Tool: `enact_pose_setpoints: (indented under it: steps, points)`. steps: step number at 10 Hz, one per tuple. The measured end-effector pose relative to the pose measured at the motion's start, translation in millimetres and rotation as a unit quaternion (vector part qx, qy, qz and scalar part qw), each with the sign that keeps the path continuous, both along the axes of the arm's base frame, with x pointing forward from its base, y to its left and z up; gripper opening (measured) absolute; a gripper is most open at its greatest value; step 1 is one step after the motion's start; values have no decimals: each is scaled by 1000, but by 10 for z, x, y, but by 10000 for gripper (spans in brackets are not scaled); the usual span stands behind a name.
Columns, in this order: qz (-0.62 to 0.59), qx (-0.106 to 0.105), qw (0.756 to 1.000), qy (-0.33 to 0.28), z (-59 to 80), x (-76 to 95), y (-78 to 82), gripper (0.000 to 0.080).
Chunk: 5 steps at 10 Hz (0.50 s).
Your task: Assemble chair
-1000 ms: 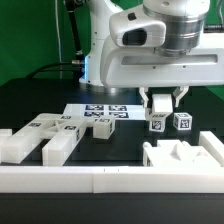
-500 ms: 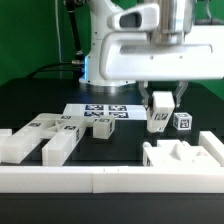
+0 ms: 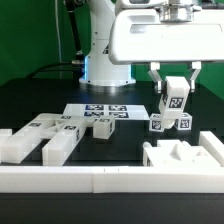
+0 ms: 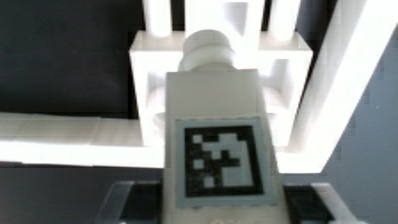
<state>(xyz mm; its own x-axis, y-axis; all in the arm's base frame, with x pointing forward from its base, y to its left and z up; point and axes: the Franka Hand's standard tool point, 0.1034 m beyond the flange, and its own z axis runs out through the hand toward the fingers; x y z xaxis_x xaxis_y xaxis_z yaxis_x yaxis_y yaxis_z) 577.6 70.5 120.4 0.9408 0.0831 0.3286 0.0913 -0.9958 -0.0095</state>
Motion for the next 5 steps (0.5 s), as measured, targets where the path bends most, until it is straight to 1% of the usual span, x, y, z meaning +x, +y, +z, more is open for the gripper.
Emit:
enact_pose_setpoints:
  steps: [2, 3, 4, 5]
  points:
    - [3, 0, 1000, 0, -16, 3, 32, 291]
    - [6, 1, 1000, 5, 5, 69, 89, 291]
    - [10, 3, 1000, 2, 33, 185, 148, 291]
    - [12, 4, 1000, -2, 15, 254, 184, 291]
